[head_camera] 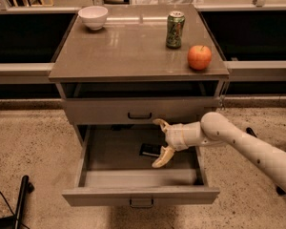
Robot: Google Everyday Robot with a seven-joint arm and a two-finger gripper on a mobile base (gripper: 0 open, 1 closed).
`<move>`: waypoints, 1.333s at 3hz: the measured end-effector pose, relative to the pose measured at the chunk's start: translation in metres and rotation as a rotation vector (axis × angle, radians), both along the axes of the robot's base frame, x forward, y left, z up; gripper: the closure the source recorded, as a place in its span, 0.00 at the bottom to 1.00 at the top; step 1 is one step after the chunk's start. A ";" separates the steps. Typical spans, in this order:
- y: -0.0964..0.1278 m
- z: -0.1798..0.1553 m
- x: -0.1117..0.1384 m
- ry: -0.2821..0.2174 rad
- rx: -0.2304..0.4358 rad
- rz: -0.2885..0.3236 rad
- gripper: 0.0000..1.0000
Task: Pick rxbar chocolate from middle drawer and place on counter
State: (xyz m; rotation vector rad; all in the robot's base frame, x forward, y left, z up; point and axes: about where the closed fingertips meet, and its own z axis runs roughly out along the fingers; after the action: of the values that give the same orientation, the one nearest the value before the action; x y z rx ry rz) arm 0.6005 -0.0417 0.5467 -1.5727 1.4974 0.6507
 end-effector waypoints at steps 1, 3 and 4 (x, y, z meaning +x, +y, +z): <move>-0.013 -0.034 -0.003 0.065 0.033 -0.043 0.18; -0.018 -0.085 0.009 0.134 0.014 -0.104 0.46; -0.026 -0.113 0.040 0.113 -0.033 -0.175 0.15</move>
Offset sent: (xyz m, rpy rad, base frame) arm -0.0019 -0.0258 -0.0907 0.0321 0.1719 -0.1045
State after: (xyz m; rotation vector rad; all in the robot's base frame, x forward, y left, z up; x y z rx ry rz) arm 0.6401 -0.0674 0.4334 -1.4290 1.7152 0.6251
